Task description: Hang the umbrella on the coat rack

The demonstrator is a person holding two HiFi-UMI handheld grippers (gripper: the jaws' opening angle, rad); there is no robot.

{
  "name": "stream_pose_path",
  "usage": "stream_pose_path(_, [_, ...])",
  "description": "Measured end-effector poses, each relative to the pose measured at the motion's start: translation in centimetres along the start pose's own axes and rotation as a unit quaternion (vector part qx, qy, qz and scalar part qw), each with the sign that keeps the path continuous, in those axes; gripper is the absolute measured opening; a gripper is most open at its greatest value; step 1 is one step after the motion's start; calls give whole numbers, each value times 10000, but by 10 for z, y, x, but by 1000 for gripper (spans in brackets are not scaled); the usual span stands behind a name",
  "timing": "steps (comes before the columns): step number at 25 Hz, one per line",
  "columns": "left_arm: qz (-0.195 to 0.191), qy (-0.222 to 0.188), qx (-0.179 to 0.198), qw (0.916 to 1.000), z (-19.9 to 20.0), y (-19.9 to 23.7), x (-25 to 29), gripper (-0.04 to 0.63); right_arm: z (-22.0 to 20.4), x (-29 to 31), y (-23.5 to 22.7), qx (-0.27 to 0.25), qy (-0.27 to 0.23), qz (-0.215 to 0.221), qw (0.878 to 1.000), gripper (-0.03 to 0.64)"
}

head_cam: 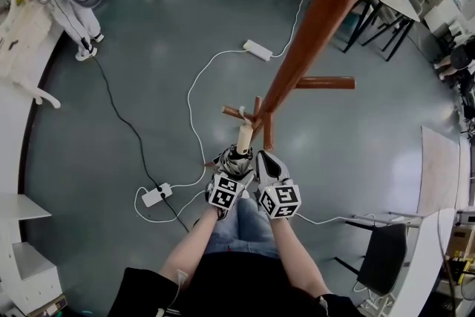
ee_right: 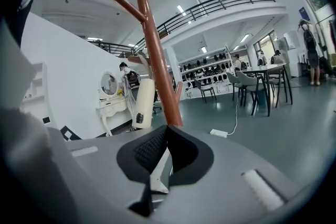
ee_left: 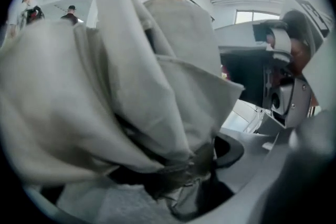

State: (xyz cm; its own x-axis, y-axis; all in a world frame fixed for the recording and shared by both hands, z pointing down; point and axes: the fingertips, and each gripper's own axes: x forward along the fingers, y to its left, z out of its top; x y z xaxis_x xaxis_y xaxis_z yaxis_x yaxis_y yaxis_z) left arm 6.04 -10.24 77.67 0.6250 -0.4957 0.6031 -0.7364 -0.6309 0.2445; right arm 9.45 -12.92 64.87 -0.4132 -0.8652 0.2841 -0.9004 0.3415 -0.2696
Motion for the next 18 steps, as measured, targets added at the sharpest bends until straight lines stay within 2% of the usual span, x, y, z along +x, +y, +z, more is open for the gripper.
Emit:
stream_pose_path(7, [268,299,-51,9992,-34,13,1,342,-4,-2,-1,6,64,47,10000,6])
stream_pose_path(12, [504,476,223,9973,-46,19,-1,353,-5,1,-1,49,80,61,9999,6])
stream_pose_path(18, [821,192,76,9964,-35,28,-3,350,-4,1,2,87,112,168,9998,9])
